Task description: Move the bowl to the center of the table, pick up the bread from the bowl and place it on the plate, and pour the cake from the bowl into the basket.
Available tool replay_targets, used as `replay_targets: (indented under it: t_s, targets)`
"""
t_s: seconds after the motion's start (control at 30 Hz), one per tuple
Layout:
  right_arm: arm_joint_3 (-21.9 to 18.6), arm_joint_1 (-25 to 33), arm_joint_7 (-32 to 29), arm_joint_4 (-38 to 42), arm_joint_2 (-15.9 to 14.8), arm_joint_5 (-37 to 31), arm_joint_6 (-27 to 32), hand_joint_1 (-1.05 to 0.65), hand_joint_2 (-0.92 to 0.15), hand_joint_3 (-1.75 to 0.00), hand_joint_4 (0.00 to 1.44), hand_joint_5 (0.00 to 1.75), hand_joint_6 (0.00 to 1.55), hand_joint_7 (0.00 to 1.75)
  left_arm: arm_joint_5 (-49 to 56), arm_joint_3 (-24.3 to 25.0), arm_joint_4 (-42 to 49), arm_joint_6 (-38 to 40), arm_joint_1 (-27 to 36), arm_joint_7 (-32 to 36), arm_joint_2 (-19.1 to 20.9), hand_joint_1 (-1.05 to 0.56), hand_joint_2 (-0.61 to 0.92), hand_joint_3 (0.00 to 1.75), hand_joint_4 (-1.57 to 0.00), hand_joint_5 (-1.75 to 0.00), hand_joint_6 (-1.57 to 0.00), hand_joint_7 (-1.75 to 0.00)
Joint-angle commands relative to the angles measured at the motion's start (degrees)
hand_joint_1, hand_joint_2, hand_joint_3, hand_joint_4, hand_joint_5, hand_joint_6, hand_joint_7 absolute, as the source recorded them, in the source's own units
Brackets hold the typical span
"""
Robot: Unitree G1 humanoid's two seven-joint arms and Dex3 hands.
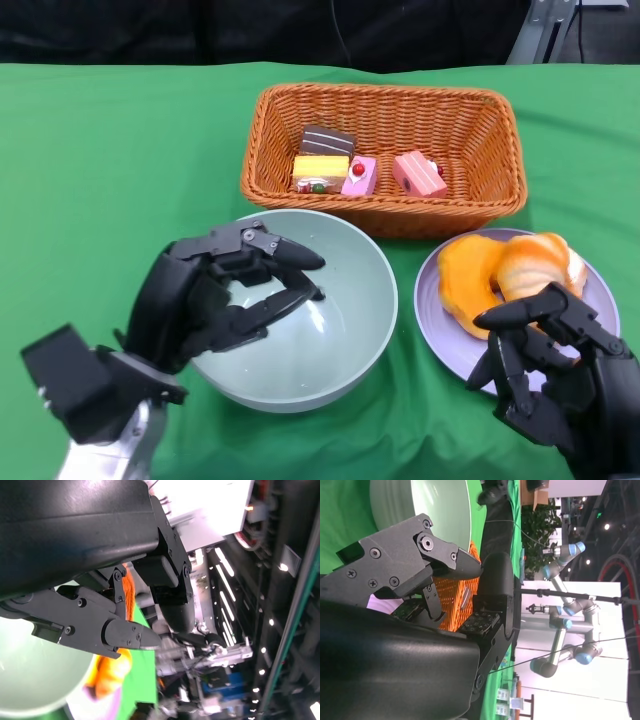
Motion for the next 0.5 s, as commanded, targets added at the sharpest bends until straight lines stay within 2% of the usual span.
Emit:
replay_targets:
  t_s: [0.03, 0.07, 0.1, 0.17, 0.27, 0.4, 0.5]
  targets:
    - [0.1, -0.7, 1.4, -2.8, -1.4, 1.7, 1.8, -0.11, -0.64, -0.88, 0.82, 1.55, 0.74, 1.18, 0.9, 4.2, -1.1, 4.8, 0.9, -3.9, -1.5, -0.07, 0.92, 0.46, -0.72, -1.59, -0.77, -1.23]
    - [0.2, -0.9, 1.7, -3.5, -1.6, 1.7, 2.3, -0.12, -0.64, -0.88, 0.82, 1.55, 0.74, 1.18, 1.5, 5.2, -1.0, 6.0, 0.9, -4.8, -2.1, -0.06, 0.9, 0.52, -0.72, -1.63, -0.76, -1.3]
    - [0.3, -1.1, 1.8, -4.1, -1.9, 1.2, 2.6, -0.12, -0.63, -0.87, 0.82, 1.55, 0.74, 1.18, 1.7, 6.0, -1.1, 7.8, 1.0, -6.0, -2.6, -0.06, 0.81, 0.69, -0.72, -1.67, -0.75, -1.39]
    - [0.6, -1.2, 2.3, -5.3, -2.5, 1.0, 3.8, -0.12, -0.63, -0.87, 0.82, 1.55, 0.74, 1.18, 2.1, 7.7, -1.5, 10.3, 1.1, -8.2, -3.5, -0.05, 0.72, 0.86, -0.71, -1.7, -0.73, -1.44]
    - [1.3, -1.5, 3.5, -7.4, -3.3, 1.5, 6.0, -0.13, -0.61, -0.87, 0.8, 1.56, 0.74, 1.19, 4.0, 9.8, -1.8, 11.7, 0.9, -10.2, -4.7, -0.03, 0.67, 0.95, -0.74, -1.66, -0.75, -1.45]
    - [2.4, -1.5, 4.2, -10.4, -4.4, -0.1, 8.6, -0.15, -0.6, -0.85, 0.79, 1.58, 0.75, 1.18, 7.8, 11.4, -2.4, 11.8, 0.7, -11.2, -6.0, -0.06, 0.64, 0.98, -0.79, -1.63, -0.78, -1.45]
    - [3.3, -1.2, 4.1, -11.7, -4.9, -1.5, 9.3, -0.14, -0.58, -0.91, 0.81, 1.55, 0.75, 1.19, 10.2, 12.3, -2.9, 12.1, 0.8, -11.1, -6.7, -0.06, 0.59, 1.05, -0.81, -1.61, -0.8, -1.45]
